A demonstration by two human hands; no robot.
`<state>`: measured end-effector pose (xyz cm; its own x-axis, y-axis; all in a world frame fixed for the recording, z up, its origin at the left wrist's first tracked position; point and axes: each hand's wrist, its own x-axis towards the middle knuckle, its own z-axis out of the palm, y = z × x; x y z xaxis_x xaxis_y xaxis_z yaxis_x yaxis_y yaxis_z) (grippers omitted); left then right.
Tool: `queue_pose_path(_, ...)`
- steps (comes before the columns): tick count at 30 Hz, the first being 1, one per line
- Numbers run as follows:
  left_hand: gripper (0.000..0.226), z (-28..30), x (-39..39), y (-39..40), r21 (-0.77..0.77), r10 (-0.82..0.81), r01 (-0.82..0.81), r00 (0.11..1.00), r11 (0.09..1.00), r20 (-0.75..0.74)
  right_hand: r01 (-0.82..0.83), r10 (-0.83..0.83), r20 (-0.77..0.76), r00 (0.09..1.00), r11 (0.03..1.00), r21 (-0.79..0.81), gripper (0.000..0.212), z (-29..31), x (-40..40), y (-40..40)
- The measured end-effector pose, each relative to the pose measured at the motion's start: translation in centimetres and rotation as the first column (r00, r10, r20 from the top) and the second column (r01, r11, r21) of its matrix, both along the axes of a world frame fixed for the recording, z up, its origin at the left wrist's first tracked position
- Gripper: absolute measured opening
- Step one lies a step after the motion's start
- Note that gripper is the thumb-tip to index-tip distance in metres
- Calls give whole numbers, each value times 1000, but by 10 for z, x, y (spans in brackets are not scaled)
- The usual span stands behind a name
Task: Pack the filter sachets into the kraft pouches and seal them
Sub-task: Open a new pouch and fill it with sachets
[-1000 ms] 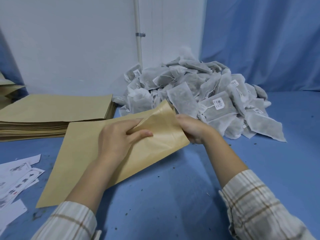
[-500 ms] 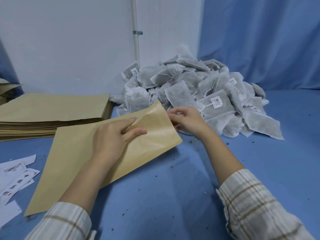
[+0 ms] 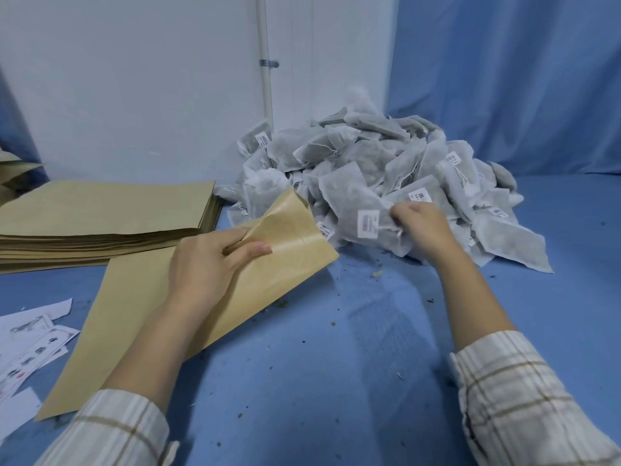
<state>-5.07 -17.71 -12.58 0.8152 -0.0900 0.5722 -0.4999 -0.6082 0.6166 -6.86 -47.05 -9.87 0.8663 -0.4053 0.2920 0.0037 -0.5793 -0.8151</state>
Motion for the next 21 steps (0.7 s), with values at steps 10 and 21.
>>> queue_pose_path(10, 25, 1, -15, -20, -18, -184, 187, 976, 982, 114, -449, 453, -214, 865, 891, 71, 20, 14, -3, 49)
queue_pose_path(21, 32, -3, -11, -22, 35, -185, 182, 978, 983, 101, -485, 582, -260, 771, 800, 353, 30, -6, 4, 77)
